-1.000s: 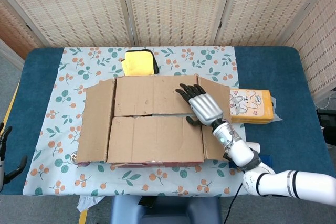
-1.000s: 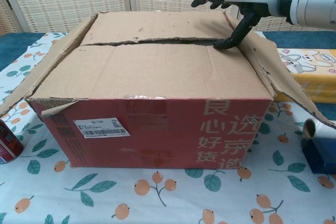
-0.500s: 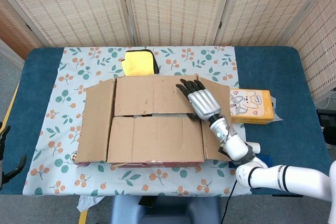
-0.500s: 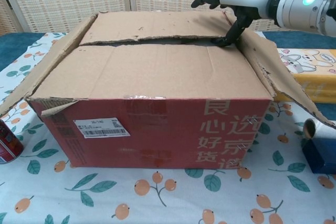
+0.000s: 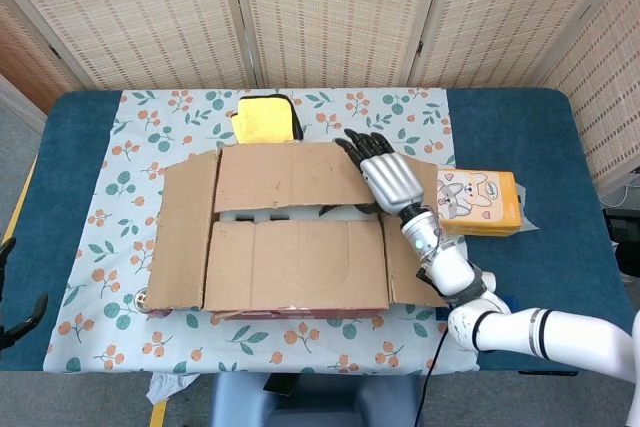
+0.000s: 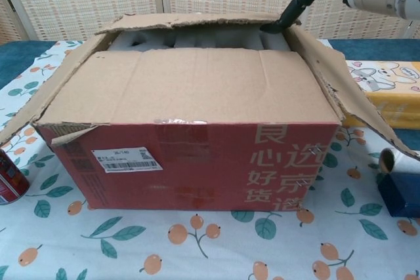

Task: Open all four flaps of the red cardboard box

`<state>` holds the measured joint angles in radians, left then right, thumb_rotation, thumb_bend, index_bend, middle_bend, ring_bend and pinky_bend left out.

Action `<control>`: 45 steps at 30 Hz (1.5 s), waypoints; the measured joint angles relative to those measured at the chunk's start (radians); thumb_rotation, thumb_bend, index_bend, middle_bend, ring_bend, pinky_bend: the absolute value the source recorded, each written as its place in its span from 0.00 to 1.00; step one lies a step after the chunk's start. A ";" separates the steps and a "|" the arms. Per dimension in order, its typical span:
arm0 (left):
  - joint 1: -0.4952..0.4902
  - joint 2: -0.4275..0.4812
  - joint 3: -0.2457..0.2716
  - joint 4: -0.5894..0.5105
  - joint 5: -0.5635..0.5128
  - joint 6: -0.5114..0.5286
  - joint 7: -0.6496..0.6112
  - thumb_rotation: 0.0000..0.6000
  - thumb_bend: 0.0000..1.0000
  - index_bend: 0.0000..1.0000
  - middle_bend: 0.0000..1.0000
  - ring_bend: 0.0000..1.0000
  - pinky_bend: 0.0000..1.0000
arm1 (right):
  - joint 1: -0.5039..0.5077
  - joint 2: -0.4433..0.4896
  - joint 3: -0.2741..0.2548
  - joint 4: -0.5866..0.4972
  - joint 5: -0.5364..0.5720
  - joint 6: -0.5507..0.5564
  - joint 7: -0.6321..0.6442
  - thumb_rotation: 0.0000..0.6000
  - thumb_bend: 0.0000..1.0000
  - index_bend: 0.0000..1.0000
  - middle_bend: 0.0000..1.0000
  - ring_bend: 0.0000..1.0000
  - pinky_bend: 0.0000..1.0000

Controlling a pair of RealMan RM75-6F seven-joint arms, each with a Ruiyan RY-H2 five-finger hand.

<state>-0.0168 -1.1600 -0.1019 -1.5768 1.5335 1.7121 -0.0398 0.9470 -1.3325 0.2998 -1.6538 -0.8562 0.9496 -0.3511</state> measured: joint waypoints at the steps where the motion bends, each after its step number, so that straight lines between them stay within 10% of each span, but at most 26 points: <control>1: 0.001 0.000 0.000 0.000 -0.001 0.001 -0.003 1.00 0.39 0.00 0.01 0.00 0.03 | 0.000 0.003 0.005 0.001 0.001 0.001 0.004 1.00 0.38 0.00 0.00 0.00 0.00; 17: -0.005 0.008 -0.024 0.039 -0.061 -0.049 -0.075 1.00 0.39 0.00 0.02 0.00 0.02 | 0.047 0.037 0.100 0.107 0.062 -0.072 0.098 1.00 0.38 0.00 0.00 0.00 0.00; 39: -0.039 0.032 -0.073 0.105 -0.201 -0.193 -0.180 1.00 0.39 0.00 0.02 0.00 0.01 | 0.248 -0.128 0.181 0.839 0.078 -0.436 0.364 1.00 0.39 0.00 0.00 0.00 0.00; 45: -0.043 0.027 -0.078 0.105 -0.214 -0.202 -0.155 1.00 0.39 0.00 0.01 0.00 0.01 | 0.199 -0.061 0.193 0.703 0.032 -0.469 0.456 1.00 0.39 0.00 0.00 0.00 0.00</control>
<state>-0.0600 -1.1332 -0.1796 -1.4718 1.3196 1.5105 -0.1950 1.1459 -1.3939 0.4932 -0.9510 -0.8238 0.4806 0.1048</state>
